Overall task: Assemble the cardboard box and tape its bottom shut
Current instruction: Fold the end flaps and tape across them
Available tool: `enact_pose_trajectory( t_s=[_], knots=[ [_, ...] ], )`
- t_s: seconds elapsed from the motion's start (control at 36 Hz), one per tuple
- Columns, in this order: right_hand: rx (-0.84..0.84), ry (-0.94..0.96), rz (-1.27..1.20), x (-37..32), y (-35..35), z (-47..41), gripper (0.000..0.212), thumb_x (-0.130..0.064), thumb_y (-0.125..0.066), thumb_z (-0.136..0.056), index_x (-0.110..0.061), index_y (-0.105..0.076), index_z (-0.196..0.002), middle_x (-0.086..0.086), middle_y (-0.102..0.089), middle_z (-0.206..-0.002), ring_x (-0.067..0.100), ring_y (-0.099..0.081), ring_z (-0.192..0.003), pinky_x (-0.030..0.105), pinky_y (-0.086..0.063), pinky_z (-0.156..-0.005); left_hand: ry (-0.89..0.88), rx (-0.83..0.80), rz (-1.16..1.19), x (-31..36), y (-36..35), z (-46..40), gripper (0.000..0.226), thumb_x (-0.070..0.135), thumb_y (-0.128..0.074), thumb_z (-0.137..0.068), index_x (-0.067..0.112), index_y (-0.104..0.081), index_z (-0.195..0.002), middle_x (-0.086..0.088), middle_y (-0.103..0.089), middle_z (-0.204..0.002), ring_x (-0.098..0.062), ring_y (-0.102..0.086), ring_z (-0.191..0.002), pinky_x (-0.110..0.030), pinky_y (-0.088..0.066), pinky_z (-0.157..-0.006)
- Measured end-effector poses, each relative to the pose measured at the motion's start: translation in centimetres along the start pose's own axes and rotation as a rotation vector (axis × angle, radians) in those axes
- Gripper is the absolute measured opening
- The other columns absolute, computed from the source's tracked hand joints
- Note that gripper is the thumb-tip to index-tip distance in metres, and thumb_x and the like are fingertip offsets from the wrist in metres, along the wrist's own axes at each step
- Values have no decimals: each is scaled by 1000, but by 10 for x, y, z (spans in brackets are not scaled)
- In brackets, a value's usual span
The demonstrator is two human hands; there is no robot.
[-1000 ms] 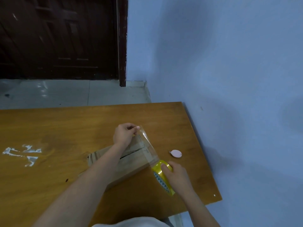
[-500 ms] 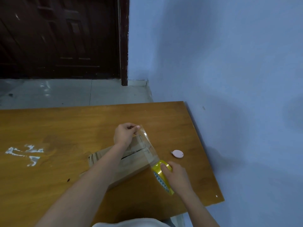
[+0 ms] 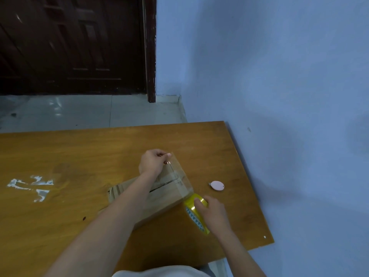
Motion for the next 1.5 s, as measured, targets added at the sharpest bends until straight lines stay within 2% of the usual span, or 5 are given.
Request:
enact_pose_trajectory(
  t_s=[0.61, 0.92, 1.06, 1.19, 1.5],
  knots=[
    [55, -37, -9, -7, -9, -4, 31, -43, -48, -91, -16, -64, -92, 2, -60, -78, 20, -56, -73, 29, -36, -62, 118, -197, -338, -4, -3, -27, 22, 35, -66, -85, 14, -70, -80, -3, -63, -82, -15, -53, -66, -30, -46, -68],
    [61, -38, 24, -12, -8, -5, 30, -43, -48, -90, -20, -65, -100, -3, -57, -72, 18, -53, -70, 28, -35, -56, 183, -342, -600, 16, -1, -29, 44, 40, -30, -102, 11, -58, -121, -8, -55, -133, -23, -54, -120, -26, -42, -89],
    [50, -52, 39, -13, -9, -7, 33, -44, -47, -90, -19, -65, -102, -1, -56, -76, 20, -50, -69, 29, -34, -55, 147, -458, -720, 15, -1, -28, 42, 36, -37, -100, 8, -61, -120, -11, -60, -125, -23, -59, -113, -22, -41, -56],
    [45, -50, 31, -12, -10, -7, 29, -44, -47, -91, -21, -63, -94, 1, -57, -77, 20, -52, -72, 27, -34, -61, 172, -376, -677, 3, -4, -28, 33, 19, -42, -98, 0, -57, -120, -17, -56, -125, -30, -54, -117, -29, -44, -83],
    [25, -49, -25, -9, -14, -8, 24, -43, -47, -91, -24, -62, -95, 4, -66, -87, 25, -65, -85, 29, -41, -65, 98, -72, -485, -4, -3, -20, 27, 11, -43, -91, 6, -60, -111, -16, -63, -110, -31, -59, -96, -33, -45, -73]
  ],
)
Point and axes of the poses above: each hand's wrist, its own z-axis away from the middle knuckle, its own y-axis out of the back of the hand, x = y × z, the point moved 1 cm from there along -z, towards the middle knuckle
